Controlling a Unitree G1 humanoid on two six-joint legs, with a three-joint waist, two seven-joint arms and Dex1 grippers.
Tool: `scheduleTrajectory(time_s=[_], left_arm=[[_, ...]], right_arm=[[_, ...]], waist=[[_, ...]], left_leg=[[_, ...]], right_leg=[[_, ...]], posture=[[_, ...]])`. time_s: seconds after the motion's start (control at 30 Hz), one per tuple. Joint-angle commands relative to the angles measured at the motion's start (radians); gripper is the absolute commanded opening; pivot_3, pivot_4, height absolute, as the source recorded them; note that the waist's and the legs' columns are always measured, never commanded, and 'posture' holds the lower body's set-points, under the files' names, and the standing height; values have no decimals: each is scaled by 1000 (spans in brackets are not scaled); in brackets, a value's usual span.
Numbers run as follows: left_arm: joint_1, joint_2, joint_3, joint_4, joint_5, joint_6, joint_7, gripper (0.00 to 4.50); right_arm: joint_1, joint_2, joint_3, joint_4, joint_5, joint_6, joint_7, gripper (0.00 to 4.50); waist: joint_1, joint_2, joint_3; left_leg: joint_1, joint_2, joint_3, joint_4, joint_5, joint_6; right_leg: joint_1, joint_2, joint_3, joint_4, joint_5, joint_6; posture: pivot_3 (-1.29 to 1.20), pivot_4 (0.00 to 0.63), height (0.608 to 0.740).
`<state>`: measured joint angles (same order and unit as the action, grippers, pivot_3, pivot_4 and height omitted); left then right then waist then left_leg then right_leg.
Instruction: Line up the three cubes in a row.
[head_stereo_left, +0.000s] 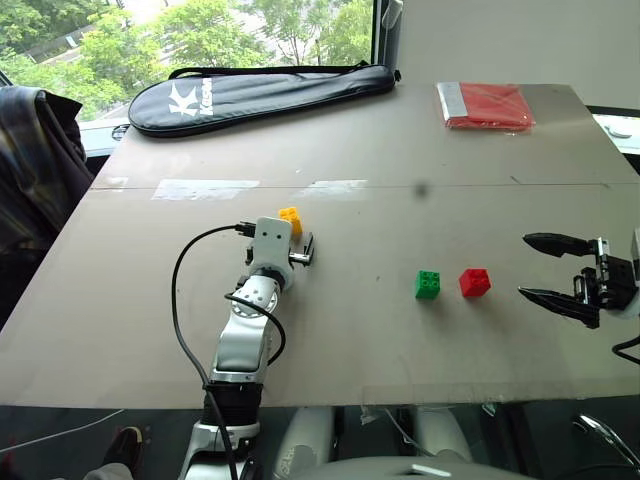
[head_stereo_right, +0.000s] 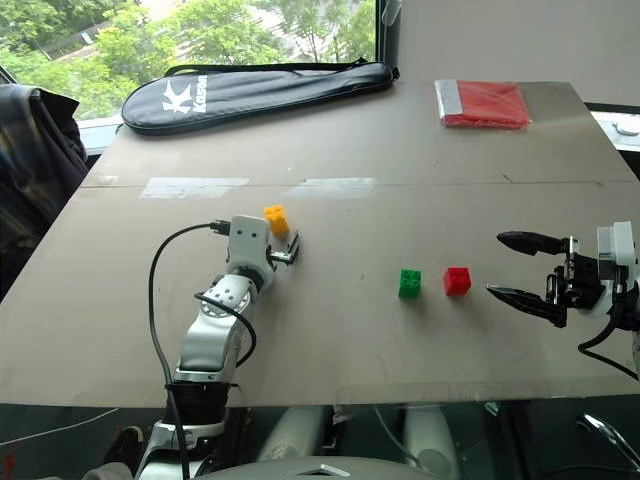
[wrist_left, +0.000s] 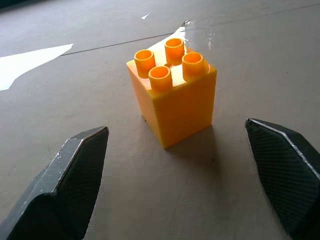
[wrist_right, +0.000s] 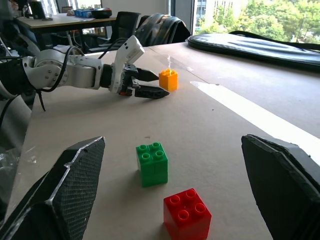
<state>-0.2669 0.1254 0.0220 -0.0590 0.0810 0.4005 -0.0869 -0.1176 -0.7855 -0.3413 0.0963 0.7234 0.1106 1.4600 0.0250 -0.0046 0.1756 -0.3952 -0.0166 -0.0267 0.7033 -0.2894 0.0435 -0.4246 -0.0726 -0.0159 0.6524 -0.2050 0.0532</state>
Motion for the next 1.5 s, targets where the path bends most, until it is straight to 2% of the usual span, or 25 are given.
scheduleTrajectory(time_s=[0.03, 0.23, 0.37, 0.5, 0.53, 0.7, 0.83, 0.97, 1.17, 1.33, 1.5], left_arm=[[-17, -4, -6, 15, 3, -37, 17, 4466], [-21, -13, -4, 38, -9, -47, 25, 4466], [-17, -28, 5, 23, -13, -19, 43, 3286], [-14, -31, 7, 13, -8, -6, 53, 1348], [-14, -31, 8, 11, -8, -2, 55, 1162], [-12, -27, 8, -1, -30, 29, 32, 1162], [17, 25, -16, -33, -77, 10, -94, 1162], [51, 192, -94, -38, -168, -132, -441, 1162], [-7, 348, -247, 59, -234, -323, -890, 1162], [-139, 348, -314, 231, -228, -446, -1062, 1162], [-243, 329, -347, 375, -199, -520, -1130, 1162]], right_arm=[[-22, 7, -48, -14, 25, 8, -30, 4500], [-30, 9, -46, -8, 13, 3, -32, 4500], [-29, 11, -44, -8, 7, -3, -29, 4500], [-30, 13, -41, -5, 2, -8, -25, 4500], [-30, 13, -40, -4, 0, -9, -23, 4500], [-32, 16, -39, -5, -3, -12, -23, 4500], [-32, 18, -40, -7, -3, -11, -25, 4500], [-16, 8, -37, -2, -4, -10, 6, 4500], [27, 0, -27, 6, -19, -6, 60, 4500], [67, -5, -35, 26, -43, -54, 111, 4500], [100, -13, -44, 35, -54, -92, 136, 4500]], waist=[[0, 0, 0], [-1, 0, 0], [-1, 0, 0], [-1, 0, 0], [-1, 0, 0], [-4, 0, 0], [-7, 0, 0], [-9, 1, -1], [-7, 1, -1], [-9, 1, -1], [-12, 1, -1]], left_leg=[[0, 0, 0, 0, 0, 0], [0, 0, 0, 0, 0, 0], [0, 0, 0, 0, 0, 0], [0, 0, 0, 0, 0, 0], [0, 0, 0, 0, 0, 0], [0, 0, 0, 0, 0, 0], [0, 0, 0, 0, 0, 0], [0, 0, 1, 0, 0, 0], [-1, 0, 0, 0, 0, 0], [-1, 0, 1, 0, 0, 0], [-1, 0, 1, 0, 0, 0]], right_leg=[[0, 0, 0, 0, 0, 0], [0, 0, 0, 0, 0, 0], [0, 0, 0, 0, 0, 0], [0, 0, 0, 0, 0, 0], [0, 0, 0, 0, 0, 0], [0, 0, 0, 0, 0, 0], [0, 0, 0, 0, 0, 0], [-1, 0, 1, 0, 0, -1], [-1, -2, 1, -1, -2, -4], [-1, -1, 0, -1, -2, -4], [-1, 0, 1, -1, 0, 0]], posture=[[0, 150, 694], [0, 150, 694], [0, 150, 694], [0, 150, 694], [0, 150, 694], [0, 150, 694], [0, 150, 694], [0, 150, 694], [0, 150, 694], [0, 150, 694], [0, 150, 694]])
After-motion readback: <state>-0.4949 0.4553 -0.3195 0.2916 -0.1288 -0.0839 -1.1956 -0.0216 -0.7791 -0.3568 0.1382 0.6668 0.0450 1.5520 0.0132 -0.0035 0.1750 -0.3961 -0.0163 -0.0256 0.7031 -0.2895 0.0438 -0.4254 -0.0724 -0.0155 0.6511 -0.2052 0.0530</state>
